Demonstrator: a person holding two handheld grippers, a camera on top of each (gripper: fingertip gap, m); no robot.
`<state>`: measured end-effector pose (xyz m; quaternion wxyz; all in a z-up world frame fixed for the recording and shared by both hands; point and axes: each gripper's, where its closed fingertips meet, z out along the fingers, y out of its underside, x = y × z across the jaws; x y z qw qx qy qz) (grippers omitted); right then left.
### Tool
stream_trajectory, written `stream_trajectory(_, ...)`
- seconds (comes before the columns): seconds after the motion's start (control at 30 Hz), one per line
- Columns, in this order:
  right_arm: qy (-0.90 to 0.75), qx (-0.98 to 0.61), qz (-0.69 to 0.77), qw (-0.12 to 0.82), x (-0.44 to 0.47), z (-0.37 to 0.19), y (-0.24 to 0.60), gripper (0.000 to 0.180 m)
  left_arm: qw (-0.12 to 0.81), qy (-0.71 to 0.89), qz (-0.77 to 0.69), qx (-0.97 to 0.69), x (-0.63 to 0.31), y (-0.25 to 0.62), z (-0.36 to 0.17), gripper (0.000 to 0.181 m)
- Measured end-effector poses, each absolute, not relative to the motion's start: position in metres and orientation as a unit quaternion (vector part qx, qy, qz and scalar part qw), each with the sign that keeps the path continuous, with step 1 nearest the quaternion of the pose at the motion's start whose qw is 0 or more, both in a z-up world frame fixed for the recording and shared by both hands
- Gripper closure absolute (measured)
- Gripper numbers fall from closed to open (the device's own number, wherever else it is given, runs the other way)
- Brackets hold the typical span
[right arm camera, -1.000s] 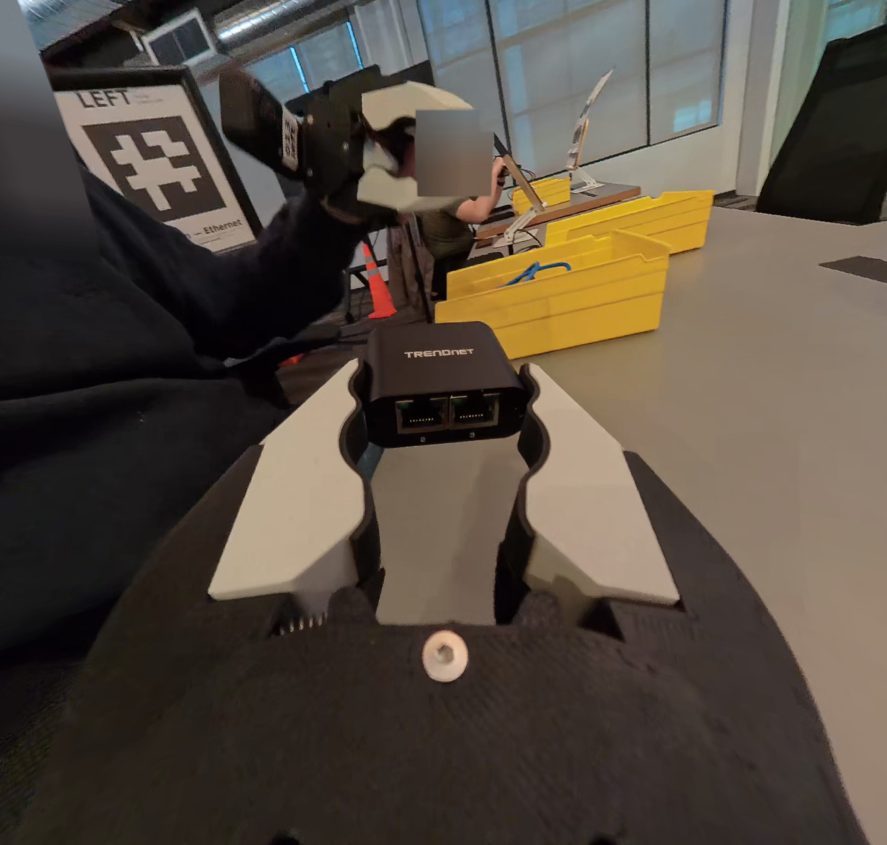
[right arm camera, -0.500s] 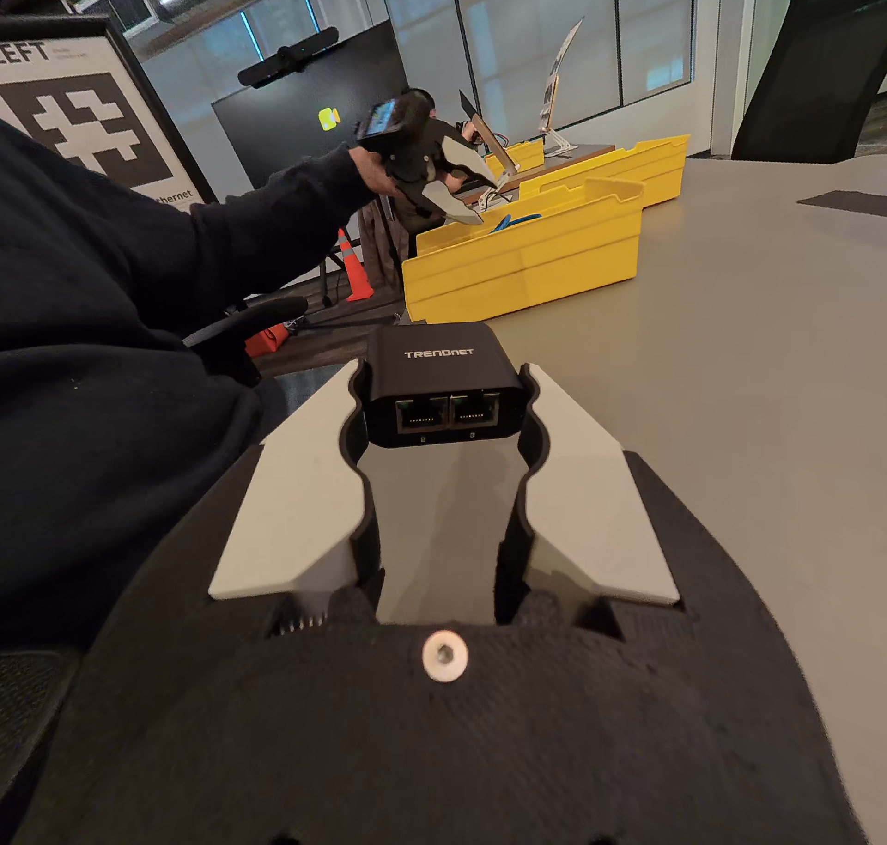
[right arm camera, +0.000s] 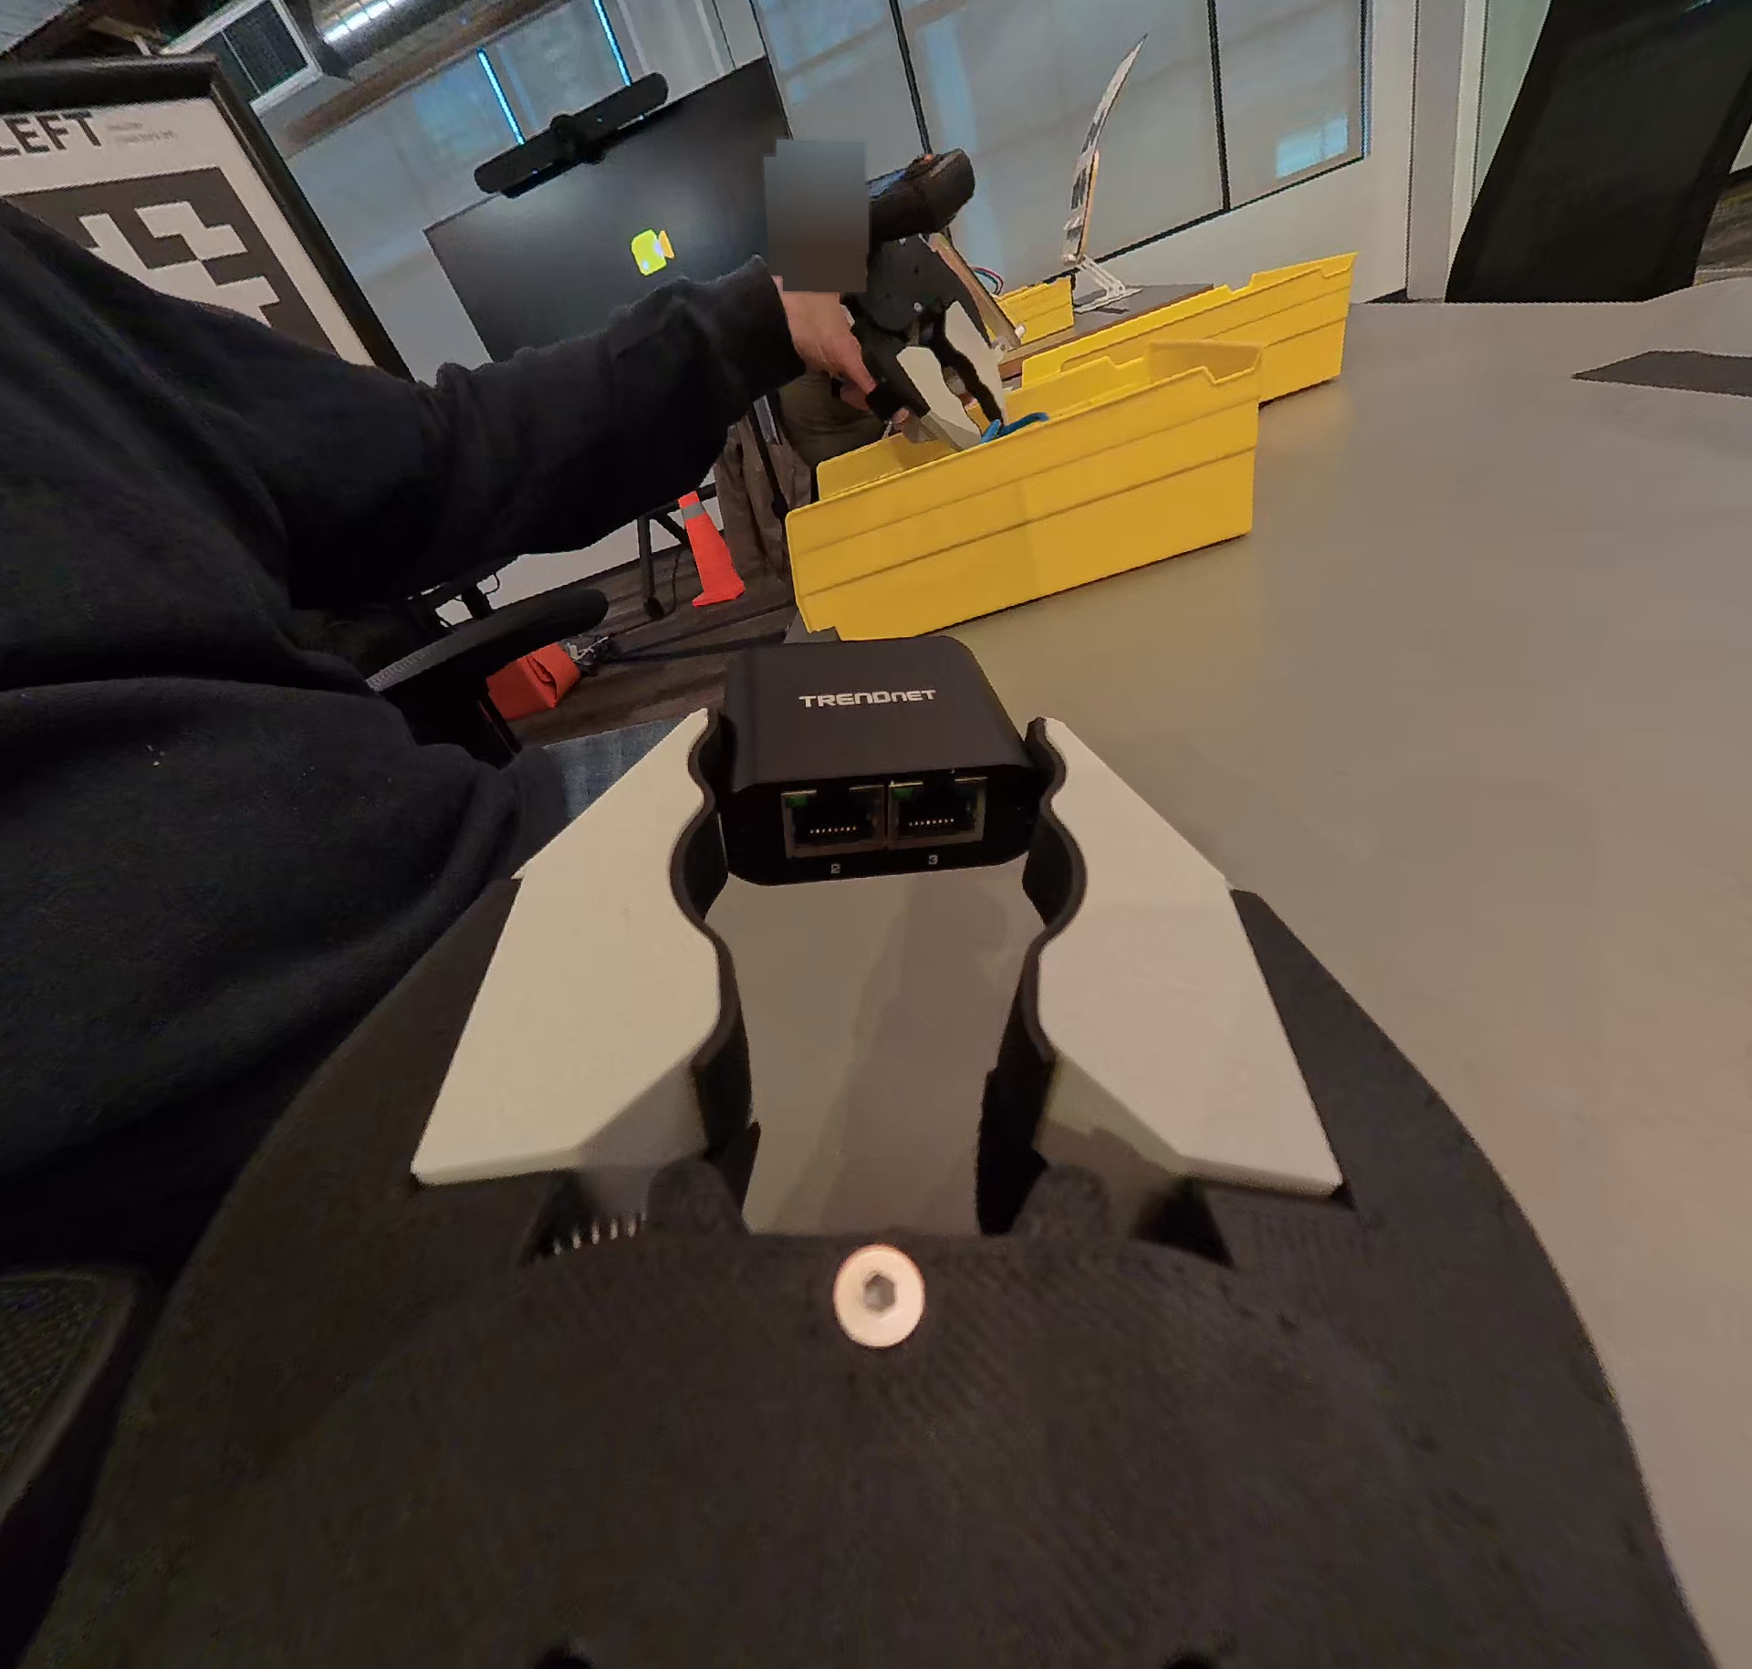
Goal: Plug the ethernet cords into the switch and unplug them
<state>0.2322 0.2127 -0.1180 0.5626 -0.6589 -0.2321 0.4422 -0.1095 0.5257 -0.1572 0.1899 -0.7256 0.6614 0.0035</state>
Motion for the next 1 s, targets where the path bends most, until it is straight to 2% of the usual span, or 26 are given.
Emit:
stream_trajectory(0.1,-0.231,-0.658,0.443,0.563,0.232,-0.118,0.213,0.12,0.207,0.666,0.006,-0.717,-0.11,0.522,-0.152,0.169)
stream_trajectory(0.37,-0.231,-0.659,0.442,0.563,0.233,-0.12,0.213,0.12,0.24,0.663,0.003,-0.709,-0.114,0.509,-0.136,0.165)
stream_trajectory(0.57,-0.231,-0.66,0.442,0.563,0.233,-0.12,0.213,0.12,0.254,0.666,0.01,-0.702,-0.113,0.51,-0.135,0.171)
stream_trajectory(0.6,-0.23,-0.659,0.442,0.564,0.233,-0.12,0.213,0.12,0.254,0.661,0.016,-0.706,-0.114,0.512,-0.137,0.167)
stream_trajectory(0.67,-0.229,-0.658,0.442,0.564,0.233,-0.12,0.213,0.12,0.248,0.656,0.041,-0.712,-0.119,0.518,-0.142,0.139)
stream_trajectory(0.7,-0.229,-0.659,0.443,0.564,0.233,-0.12,0.213,0.12,0.245,0.656,0.038,-0.713,-0.119,0.518,-0.144,0.139)
stream_trajectory(0.83,-0.23,-0.659,0.443,0.563,0.233,-0.12,0.213,0.12,0.226,0.66,0.044,-0.715,-0.12,0.524,-0.153,0.147)
stream_trajectory(1.0,-0.227,-0.656,0.444,0.566,0.234,-0.119,0.212,0.12,0.209,0.657,0.019,-0.724,-0.124,0.526,-0.157,0.167)
